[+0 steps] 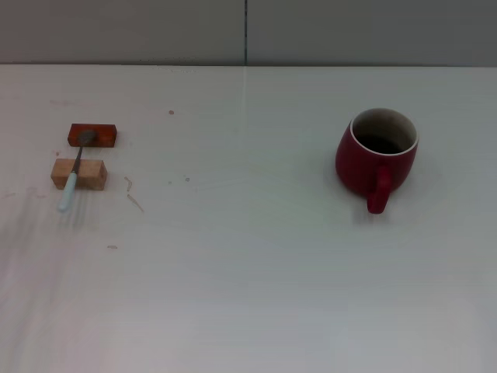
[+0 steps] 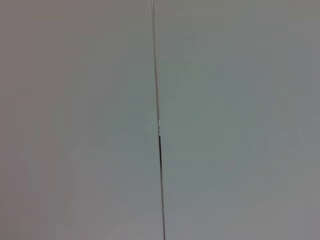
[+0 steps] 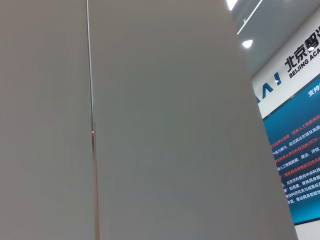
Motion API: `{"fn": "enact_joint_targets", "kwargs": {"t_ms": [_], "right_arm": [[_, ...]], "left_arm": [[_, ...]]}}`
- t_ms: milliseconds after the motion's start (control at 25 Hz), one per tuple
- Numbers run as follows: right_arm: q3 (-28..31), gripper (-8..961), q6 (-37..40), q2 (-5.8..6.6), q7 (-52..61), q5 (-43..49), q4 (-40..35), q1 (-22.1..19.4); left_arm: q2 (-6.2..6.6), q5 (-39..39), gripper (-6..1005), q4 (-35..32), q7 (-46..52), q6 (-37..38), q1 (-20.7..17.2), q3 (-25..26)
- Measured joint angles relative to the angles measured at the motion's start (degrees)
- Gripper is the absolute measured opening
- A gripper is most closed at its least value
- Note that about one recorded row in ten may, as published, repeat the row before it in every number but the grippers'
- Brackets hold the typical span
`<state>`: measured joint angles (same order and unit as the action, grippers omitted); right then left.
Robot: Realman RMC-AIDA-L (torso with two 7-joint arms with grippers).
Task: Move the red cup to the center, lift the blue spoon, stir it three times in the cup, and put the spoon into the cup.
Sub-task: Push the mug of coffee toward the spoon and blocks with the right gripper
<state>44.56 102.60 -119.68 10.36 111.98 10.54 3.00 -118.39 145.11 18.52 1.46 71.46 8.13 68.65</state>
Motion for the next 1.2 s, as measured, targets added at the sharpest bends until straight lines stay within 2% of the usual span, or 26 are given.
{"fn": "enact_joint_targets", "kwargs": {"t_ms": [400, 800, 1040, 1200], "right_arm": [[0.52, 831, -4.06, -0.06, -0.06, -0.26, 0.06, 2.58], [0.69, 822, -14.89, 0.3, -0.76, -0.46, -0.28, 7.78], [0.31, 661, -21.09, 0.4, -0.8, -0.46, -2.11, 11.59], [0.15, 478, -22.27, 0.41, -0.81, -0.32, -2.08, 12.43]], "left_arm": [[-0.03, -0.01, 861, -3.54, -0.04, -1.18, 2.55, 2.42], [-0.14, 0.0, 861, -3.46, -0.06, -1.87, 4.09, 2.6], [-0.18, 0.0, 862, -3.34, -0.06, -1.87, 4.2, 2.63], [-0.18, 0.0, 862, -3.39, -0.05, -1.87, 4.06, 2.63]]}}
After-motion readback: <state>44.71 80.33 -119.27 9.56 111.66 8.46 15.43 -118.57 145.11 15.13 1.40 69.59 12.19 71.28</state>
